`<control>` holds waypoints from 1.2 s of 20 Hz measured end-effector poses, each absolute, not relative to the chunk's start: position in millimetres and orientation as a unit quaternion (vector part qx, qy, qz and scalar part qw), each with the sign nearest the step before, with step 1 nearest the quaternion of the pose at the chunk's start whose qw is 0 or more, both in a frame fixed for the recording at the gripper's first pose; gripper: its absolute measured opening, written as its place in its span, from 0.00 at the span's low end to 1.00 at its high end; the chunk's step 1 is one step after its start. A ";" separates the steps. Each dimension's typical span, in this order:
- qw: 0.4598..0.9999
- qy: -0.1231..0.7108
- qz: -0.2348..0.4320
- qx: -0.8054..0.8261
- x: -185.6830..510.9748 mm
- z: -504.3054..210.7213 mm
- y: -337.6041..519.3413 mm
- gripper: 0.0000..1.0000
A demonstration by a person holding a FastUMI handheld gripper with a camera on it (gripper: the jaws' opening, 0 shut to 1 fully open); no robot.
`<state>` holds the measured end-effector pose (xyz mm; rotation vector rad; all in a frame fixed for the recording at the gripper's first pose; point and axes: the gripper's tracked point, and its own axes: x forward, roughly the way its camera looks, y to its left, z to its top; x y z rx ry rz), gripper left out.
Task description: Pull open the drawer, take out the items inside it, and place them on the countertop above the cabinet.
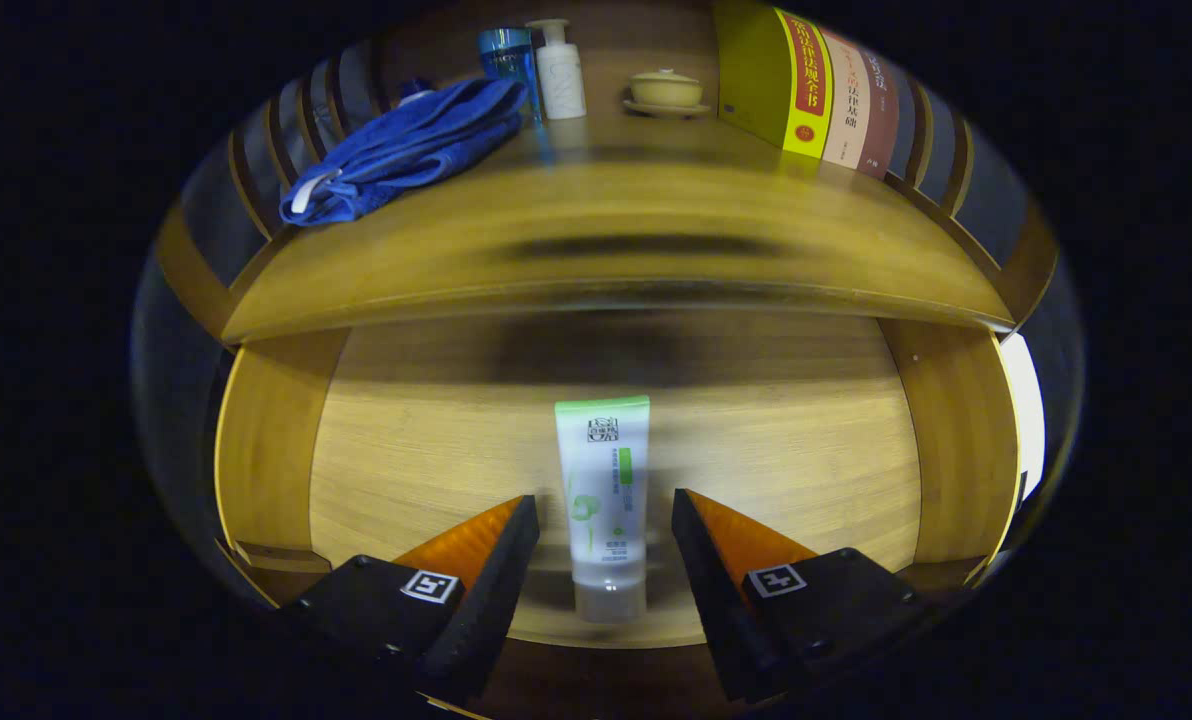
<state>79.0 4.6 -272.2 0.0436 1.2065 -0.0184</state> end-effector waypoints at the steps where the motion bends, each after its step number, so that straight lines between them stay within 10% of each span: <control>1: 0.817 0.576 -0.010 0.025 76.4 -275.2 6.0 0.90; 4: 0.802 0.596 -0.016 0.040 69.7 -287.1 2.8 0.90; 8: 0.803 0.595 -0.010 0.016 73.5 -280.7 3.4 0.60; 12: 0.824 0.567 0.009 0.005 87.4 -256.6 8.9 0.51; 24: 0.885 0.461 0.041 0.038 88.4 -208.6 5.9 0.51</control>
